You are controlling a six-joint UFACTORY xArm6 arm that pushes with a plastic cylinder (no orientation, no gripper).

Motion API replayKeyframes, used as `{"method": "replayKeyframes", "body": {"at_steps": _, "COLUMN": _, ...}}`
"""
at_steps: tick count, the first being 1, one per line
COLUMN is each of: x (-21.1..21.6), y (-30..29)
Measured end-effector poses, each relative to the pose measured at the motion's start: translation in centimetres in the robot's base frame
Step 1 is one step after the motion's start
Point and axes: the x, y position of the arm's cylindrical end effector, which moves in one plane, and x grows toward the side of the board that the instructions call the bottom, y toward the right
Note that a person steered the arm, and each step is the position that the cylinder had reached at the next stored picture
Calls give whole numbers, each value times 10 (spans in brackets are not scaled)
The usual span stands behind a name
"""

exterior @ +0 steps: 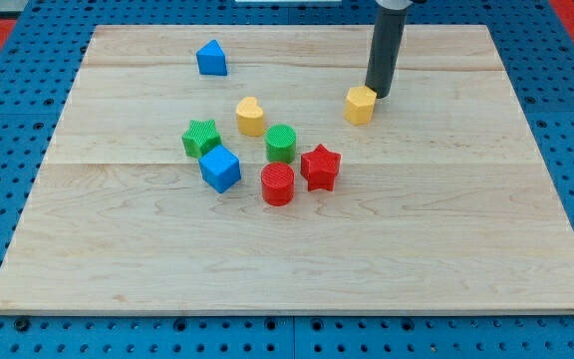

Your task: Push the hexagon slightly to left

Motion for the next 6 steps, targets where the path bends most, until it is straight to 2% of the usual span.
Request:
{"method": "replayKeyframes", "body": {"at_steps": 1, "x": 9, "y": -21}}
{"method": "replayKeyframes", "body": {"at_steps": 3, "x": 55, "y": 6}}
{"method": "replayKeyframes", "body": {"at_steps": 5, "x": 35, "y": -65}}
{"method": "replayKeyframes", "body": {"at_steps": 6, "x": 5, "y": -31}}
